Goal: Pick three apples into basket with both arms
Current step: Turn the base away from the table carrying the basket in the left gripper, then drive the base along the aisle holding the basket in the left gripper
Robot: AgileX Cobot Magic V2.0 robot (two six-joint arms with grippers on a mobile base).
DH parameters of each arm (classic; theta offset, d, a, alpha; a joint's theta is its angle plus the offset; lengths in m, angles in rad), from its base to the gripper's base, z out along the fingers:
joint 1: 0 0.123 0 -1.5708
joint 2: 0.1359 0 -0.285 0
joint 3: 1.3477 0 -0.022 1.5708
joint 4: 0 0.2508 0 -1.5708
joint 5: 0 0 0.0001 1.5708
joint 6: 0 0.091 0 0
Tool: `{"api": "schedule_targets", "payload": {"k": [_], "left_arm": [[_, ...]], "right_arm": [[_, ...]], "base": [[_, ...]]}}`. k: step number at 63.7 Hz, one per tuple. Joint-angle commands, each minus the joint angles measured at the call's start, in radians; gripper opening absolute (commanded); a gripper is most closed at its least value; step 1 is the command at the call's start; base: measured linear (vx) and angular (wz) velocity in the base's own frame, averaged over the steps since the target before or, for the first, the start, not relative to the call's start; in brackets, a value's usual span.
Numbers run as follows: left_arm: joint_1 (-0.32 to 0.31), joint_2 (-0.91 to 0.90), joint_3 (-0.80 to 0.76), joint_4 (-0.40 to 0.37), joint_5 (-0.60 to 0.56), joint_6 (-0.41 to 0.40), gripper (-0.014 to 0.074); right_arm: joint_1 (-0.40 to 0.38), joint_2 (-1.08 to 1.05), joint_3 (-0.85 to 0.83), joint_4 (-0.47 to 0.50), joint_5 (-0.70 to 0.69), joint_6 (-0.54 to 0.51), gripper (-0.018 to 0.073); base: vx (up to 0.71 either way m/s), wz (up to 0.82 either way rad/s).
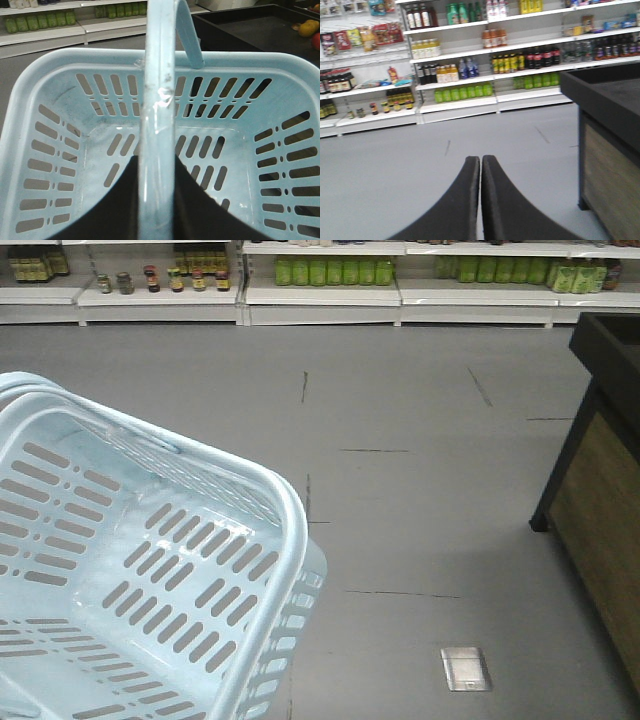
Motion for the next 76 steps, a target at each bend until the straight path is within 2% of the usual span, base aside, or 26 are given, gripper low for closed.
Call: {"api": "schedule_targets", "payload": {"k": [1,44,76], "left_arm": [[-0.005,0.001,-0.028,-0.020,-0.108,-0.013,-0.0006],[-0.005,0.001,-0.028,-0.020,-0.108,-0.013,-0.0006],[-0.005,0.001,-0.028,-0.020,-0.108,-0.013,-0.0006]], "right_arm": [[-0.005,-0.011,0.014,-0.008,-0.076,-0.007,-0.0004],[-0.005,-0.011,0.014,-0.008,-0.076,-0.007,-0.0004],[-0.005,-0.011,0.014,-0.008,-0.076,-0.007,-0.0004]], "base": [[0.11,0.40],[0.14,0.37],[0.17,0.01]]}}
